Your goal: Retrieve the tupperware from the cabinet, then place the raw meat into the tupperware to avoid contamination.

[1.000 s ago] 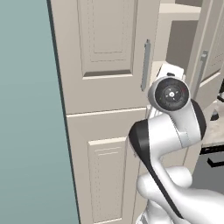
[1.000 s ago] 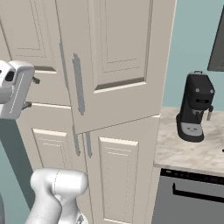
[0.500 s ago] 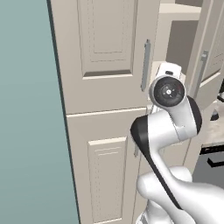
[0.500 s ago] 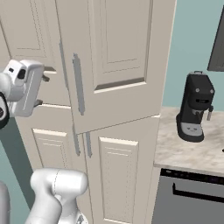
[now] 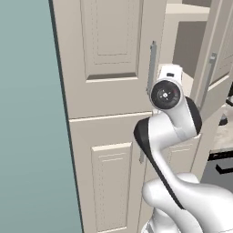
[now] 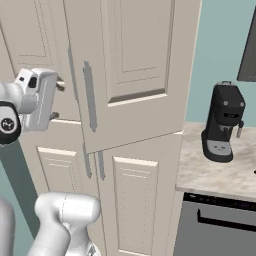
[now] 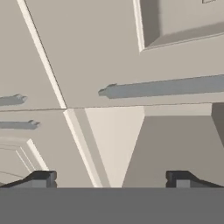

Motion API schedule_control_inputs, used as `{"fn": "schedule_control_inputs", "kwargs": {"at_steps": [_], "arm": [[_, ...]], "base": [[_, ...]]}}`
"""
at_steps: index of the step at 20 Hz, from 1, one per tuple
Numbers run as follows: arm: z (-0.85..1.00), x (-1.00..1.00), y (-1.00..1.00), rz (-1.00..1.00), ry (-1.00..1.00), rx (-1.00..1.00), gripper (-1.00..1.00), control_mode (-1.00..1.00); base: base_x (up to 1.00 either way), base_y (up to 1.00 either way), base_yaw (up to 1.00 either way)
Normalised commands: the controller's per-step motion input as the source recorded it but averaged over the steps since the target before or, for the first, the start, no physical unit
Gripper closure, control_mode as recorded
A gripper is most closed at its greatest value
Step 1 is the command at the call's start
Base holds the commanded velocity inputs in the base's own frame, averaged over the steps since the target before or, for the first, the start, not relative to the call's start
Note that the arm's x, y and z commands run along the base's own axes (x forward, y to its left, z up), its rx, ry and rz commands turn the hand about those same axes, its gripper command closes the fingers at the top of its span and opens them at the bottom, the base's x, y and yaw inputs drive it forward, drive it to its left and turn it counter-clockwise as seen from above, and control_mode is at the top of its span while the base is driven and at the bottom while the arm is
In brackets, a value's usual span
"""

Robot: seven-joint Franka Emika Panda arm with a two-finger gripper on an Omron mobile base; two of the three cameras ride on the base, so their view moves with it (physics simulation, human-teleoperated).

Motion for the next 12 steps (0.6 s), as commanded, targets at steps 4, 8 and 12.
{"fn": "schedule_control_inputs", "kwargs": {"at_steps": [4,8,12], "arm": [[-0.06,0.2,-0.18,-0.05,0.0,-0.07,-1.0,-1.0],[-0.07,0.18,-0.17,-0.05,0.0,-0.06,-1.0,-1.0],[-0.04,0.16,-0.2,-0.05,0.0,-0.05,-1.0,-1.0]], "base": [[0.0,0.0,0.0],[0.0,0.0,0.0],[0.0,0.0,0.0]]}}
